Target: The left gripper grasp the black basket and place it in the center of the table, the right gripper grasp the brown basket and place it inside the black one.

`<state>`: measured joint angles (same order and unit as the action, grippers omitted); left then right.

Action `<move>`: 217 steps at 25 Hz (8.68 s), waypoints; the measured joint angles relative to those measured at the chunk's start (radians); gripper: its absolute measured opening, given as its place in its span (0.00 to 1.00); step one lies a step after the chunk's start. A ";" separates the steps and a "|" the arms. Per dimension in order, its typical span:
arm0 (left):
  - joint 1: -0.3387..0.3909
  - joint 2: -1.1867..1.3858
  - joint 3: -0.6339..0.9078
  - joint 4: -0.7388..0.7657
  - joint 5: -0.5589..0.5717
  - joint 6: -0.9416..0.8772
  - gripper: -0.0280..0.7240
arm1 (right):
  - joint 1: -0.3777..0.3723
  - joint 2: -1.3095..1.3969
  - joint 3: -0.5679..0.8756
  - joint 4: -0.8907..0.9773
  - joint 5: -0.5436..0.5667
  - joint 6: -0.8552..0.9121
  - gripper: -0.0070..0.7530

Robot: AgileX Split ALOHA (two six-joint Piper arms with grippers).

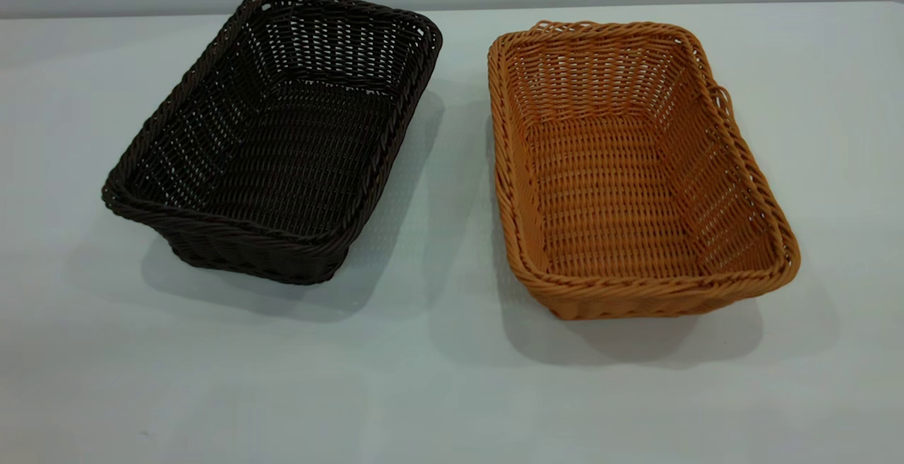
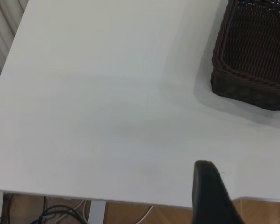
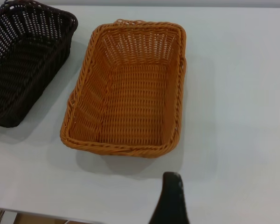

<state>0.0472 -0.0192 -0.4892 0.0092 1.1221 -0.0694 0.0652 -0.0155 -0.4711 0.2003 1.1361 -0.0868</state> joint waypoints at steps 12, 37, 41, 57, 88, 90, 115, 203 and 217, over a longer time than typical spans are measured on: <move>0.000 0.000 0.000 0.000 0.000 0.000 0.49 | 0.000 0.000 0.000 0.000 0.000 0.000 0.72; 0.000 0.000 0.000 0.000 0.000 -0.002 0.49 | 0.000 0.000 0.000 -0.001 0.000 0.000 0.71; 0.000 0.000 0.000 0.000 -0.003 -0.002 0.49 | 0.000 0.000 0.000 0.005 0.000 0.000 0.66; 0.000 0.394 -0.001 0.111 -0.140 0.041 0.48 | 0.000 0.556 0.000 0.251 -0.235 -0.120 0.75; 0.000 1.249 -0.200 0.068 -0.947 -0.063 0.65 | 0.228 1.955 -0.096 1.604 -0.456 -0.236 0.78; 0.000 1.249 -0.200 0.068 -0.957 -0.065 0.65 | 0.254 1.973 -0.107 1.607 -0.525 -0.195 0.78; -0.169 1.903 -0.612 0.072 -0.808 -0.071 0.65 | 0.334 2.152 -0.225 1.622 -0.904 -0.012 0.68; -0.589 2.242 -1.013 -0.137 -0.817 1.130 0.67 | -0.180 1.946 -0.781 0.821 -0.174 -0.270 0.21; -0.494 1.724 -1.007 -0.123 -0.433 1.100 0.61 | -0.107 1.949 -0.781 0.701 -0.171 -0.263 0.21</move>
<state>-0.4467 1.7046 -1.4960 -0.1134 0.6896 1.0304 -0.0415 1.9333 -1.2524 0.9010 0.9649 -0.3500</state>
